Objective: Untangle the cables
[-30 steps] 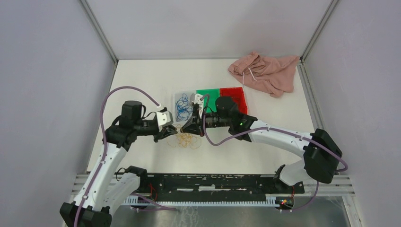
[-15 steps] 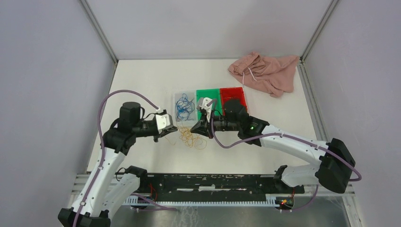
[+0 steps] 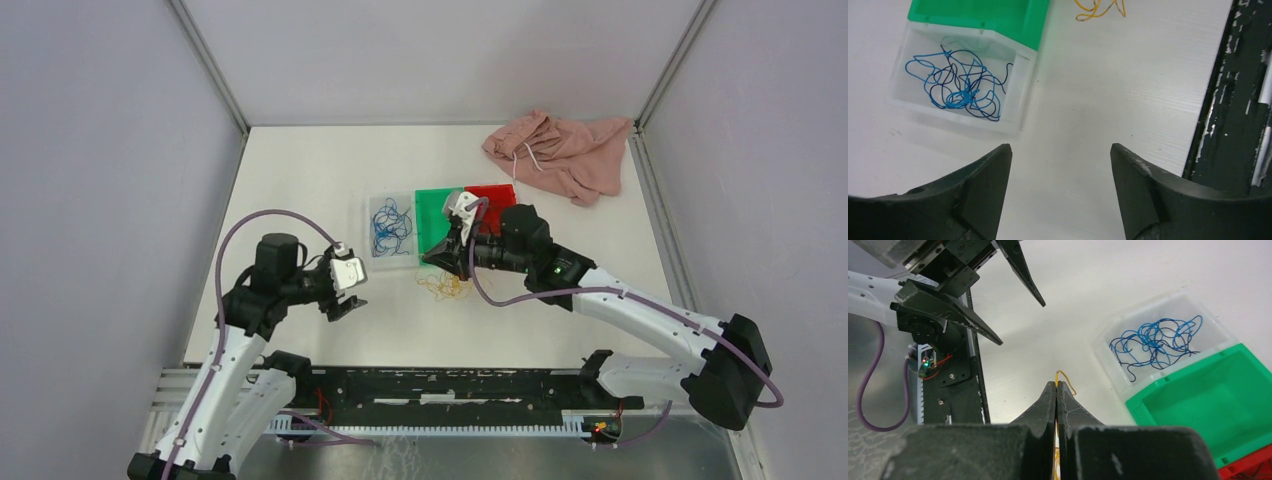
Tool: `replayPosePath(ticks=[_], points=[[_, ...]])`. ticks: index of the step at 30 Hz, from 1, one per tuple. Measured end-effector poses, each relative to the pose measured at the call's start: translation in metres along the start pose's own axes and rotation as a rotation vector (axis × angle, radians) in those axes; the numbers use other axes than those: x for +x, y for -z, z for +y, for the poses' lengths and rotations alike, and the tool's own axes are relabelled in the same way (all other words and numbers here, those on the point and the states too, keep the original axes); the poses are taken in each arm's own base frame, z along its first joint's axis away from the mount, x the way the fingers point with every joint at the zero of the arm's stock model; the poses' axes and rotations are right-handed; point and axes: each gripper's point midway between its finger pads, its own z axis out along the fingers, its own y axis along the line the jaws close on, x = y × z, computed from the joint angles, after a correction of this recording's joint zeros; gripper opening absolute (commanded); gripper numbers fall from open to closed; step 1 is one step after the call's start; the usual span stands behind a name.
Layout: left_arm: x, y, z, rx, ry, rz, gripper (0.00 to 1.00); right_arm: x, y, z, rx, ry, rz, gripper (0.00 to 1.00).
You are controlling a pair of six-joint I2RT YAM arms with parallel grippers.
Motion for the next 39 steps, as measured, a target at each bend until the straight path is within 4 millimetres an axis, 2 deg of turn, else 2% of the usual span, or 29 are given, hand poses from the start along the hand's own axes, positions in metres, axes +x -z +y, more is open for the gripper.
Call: replayPosePath(ticks=[3, 5, 9, 12, 17, 22, 25, 28, 29, 31, 39], points=[[-0.010, 0.004, -0.011, 0.039, -0.007, -0.043, 0.90, 0.004, -0.004, 0.004, -0.028, -0.031, 0.015, 0.00], [-0.024, 0.008, -0.012, 0.056, -0.019, -0.084, 0.90, 0.009, -0.009, 0.008, -0.050, -0.061, 0.029, 0.00], [-0.064, 0.017, 0.001, 0.048, -0.055, -0.190, 0.86, 0.013, -0.016, 0.014, -0.087, -0.107, 0.035, 0.00], [-0.080, 0.017, 0.008, 0.038, -0.064, -0.248, 0.82, 0.009, -0.021, 0.020, -0.110, -0.136, 0.021, 0.00], [-0.087, 0.011, 0.011, 0.056, -0.059, -0.275, 0.80, -0.005, -0.036, 0.034, -0.164, -0.166, -0.014, 0.00], [-0.087, -0.003, -0.002, 0.144, -0.048, -0.273, 0.76, -0.012, -0.049, 0.051, -0.211, -0.172, -0.022, 0.00], [-0.088, -0.007, -0.011, 0.184, -0.046, -0.269, 0.64, -0.014, -0.053, 0.058, -0.227, -0.170, -0.027, 0.00], [-0.087, -0.008, -0.014, 0.188, -0.054, -0.258, 0.45, -0.015, -0.055, 0.063, -0.237, -0.173, -0.030, 0.00], [-0.086, -0.009, -0.013, 0.183, -0.056, -0.251, 0.34, -0.016, -0.055, 0.063, -0.239, -0.175, -0.032, 0.00], [-0.084, -0.008, -0.011, 0.164, -0.061, -0.234, 0.22, -0.018, -0.055, 0.064, -0.238, -0.177, -0.042, 0.00], [-0.078, 0.000, 0.001, 0.044, -0.138, -0.208, 0.04, -0.017, -0.049, 0.066, -0.234, -0.229, -0.067, 0.01]])
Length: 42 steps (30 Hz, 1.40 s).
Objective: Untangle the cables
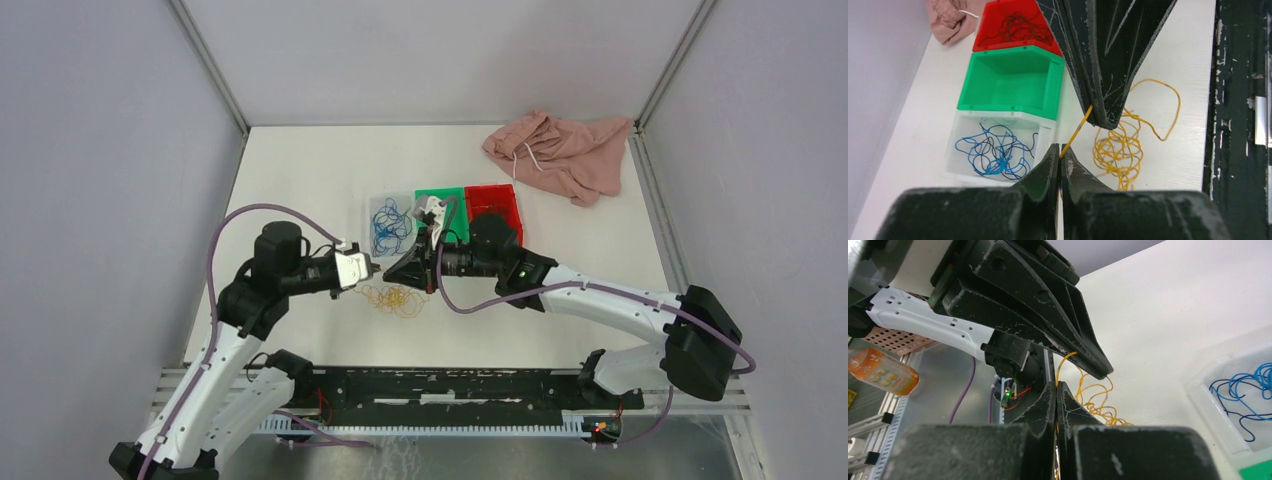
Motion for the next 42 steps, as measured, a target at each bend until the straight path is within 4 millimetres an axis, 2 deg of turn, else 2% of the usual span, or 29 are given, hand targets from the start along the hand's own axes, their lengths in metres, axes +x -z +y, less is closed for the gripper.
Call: replayPosePath(ticks=[2, 8, 13, 17, 20, 22, 26, 34, 42], points=[[-0.003, 0.001, 0.003, -0.021, -0.022, -0.009, 0.03, 0.002, 0.001, 0.001, -0.003, -0.020, -0.009, 0.04], [-0.018, 0.002, 0.012, -0.057, -0.064, -0.064, 0.03, -0.003, -0.002, 0.009, -0.044, -0.100, -0.064, 0.26], [-0.031, 0.000, 0.015, -0.053, -0.006, -0.105, 0.03, -0.013, -0.010, 0.016, -0.110, -0.153, -0.120, 0.35], [-0.040, -0.001, 0.021, -0.069, 0.036, -0.133, 0.03, -0.021, -0.016, 0.023, -0.172, -0.193, -0.165, 0.34], [-0.048, -0.001, 0.025, -0.077, 0.065, -0.152, 0.03, -0.023, -0.019, 0.026, -0.203, -0.219, -0.182, 0.27], [-0.056, 0.001, 0.029, -0.086, 0.082, -0.169, 0.03, -0.025, -0.019, 0.027, -0.216, -0.229, -0.192, 0.23], [-0.080, 0.007, 0.041, -0.114, 0.086, -0.220, 0.03, -0.028, -0.018, 0.029, -0.227, -0.235, -0.207, 0.22], [-0.124, 0.017, 0.067, -0.151, 0.089, -0.298, 0.03, -0.009, -0.022, 0.022, -0.229, -0.287, -0.207, 0.12], [-0.138, 0.019, 0.076, -0.154, 0.108, -0.315, 0.03, 0.008, -0.032, 0.012, -0.233, -0.342, -0.196, 0.12]])
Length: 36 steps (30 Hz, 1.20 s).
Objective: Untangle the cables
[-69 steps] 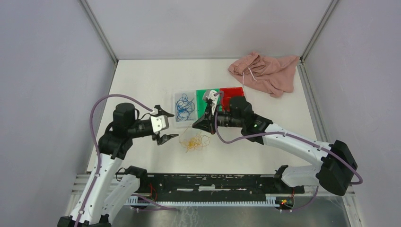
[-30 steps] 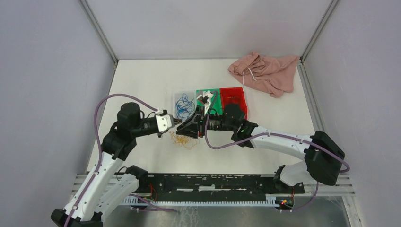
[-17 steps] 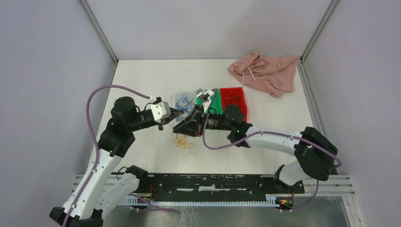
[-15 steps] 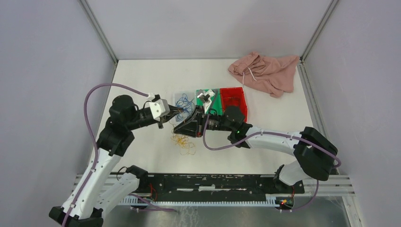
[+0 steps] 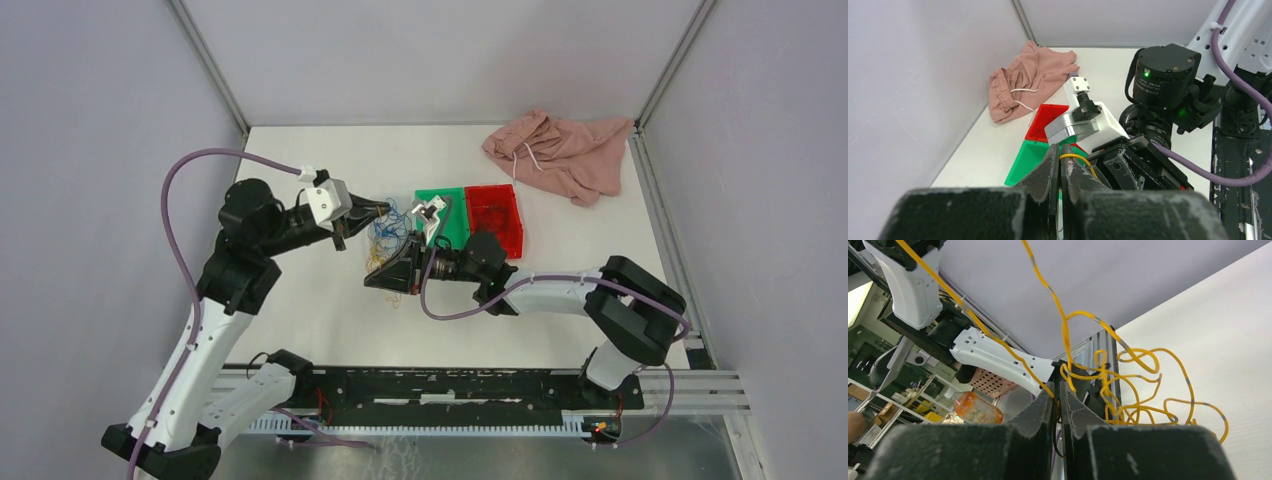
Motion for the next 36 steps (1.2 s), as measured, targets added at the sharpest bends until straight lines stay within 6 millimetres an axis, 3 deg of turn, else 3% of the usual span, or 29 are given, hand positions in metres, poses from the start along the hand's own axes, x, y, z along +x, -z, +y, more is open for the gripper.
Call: replayPosePath(ticks=[7, 15, 22, 29, 36], points=[[-0.029, -0.004, 0.012, -0.010, -0.025, -0.035, 0.03, 0.006, 0.000, -0.008, 0.008, -0.010, 0.006, 0.15], [-0.090, 0.004, 0.025, -0.044, -0.125, -0.140, 0.03, 0.039, 0.004, -0.035, 0.092, -0.034, 0.099, 0.17], [-0.124, 0.005, 0.036, -0.067, -0.176, -0.187, 0.03, 0.066, 0.012, -0.053, 0.176, -0.033, 0.195, 0.17], [-0.150, 0.007, 0.050, -0.102, -0.227, -0.204, 0.03, 0.082, 0.019, -0.077, 0.266, -0.029, 0.231, 0.19], [-0.190, 0.017, 0.060, -0.154, -0.331, -0.254, 0.03, 0.116, 0.036, -0.101, 0.385, -0.043, 0.338, 0.22]])
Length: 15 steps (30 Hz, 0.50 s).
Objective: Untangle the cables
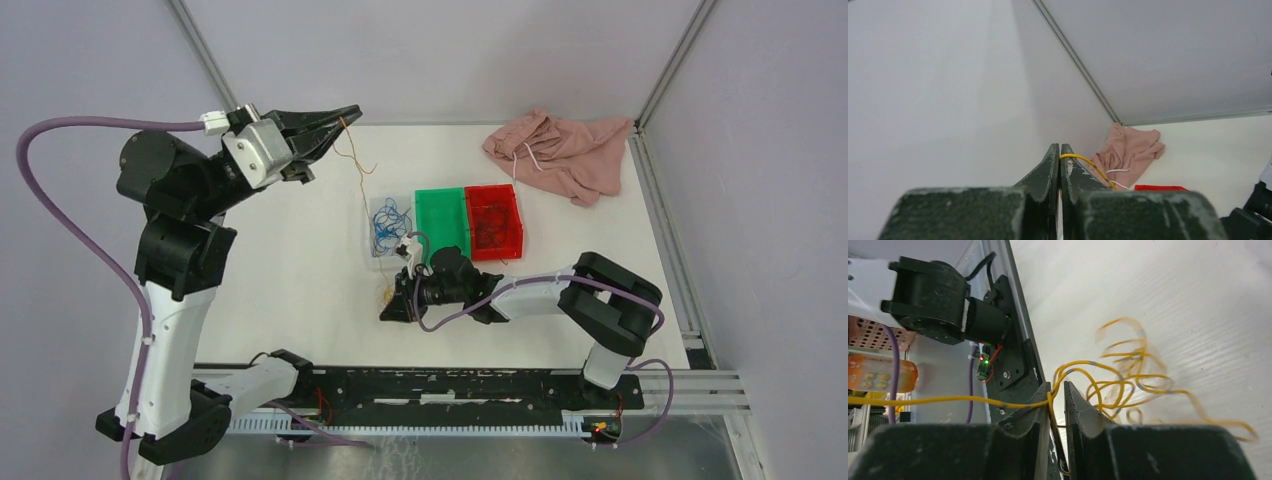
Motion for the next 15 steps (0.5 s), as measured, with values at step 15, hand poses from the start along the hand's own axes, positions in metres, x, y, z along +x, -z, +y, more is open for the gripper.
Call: replayPosePath(ticks=[15], points=[[-0.067, 0.014, 0.070, -0.290, -0.328, -0.091, 0.03, 0.026, 0.003, -0.032, 0.173, 0.026, 0.075, 0.24]])
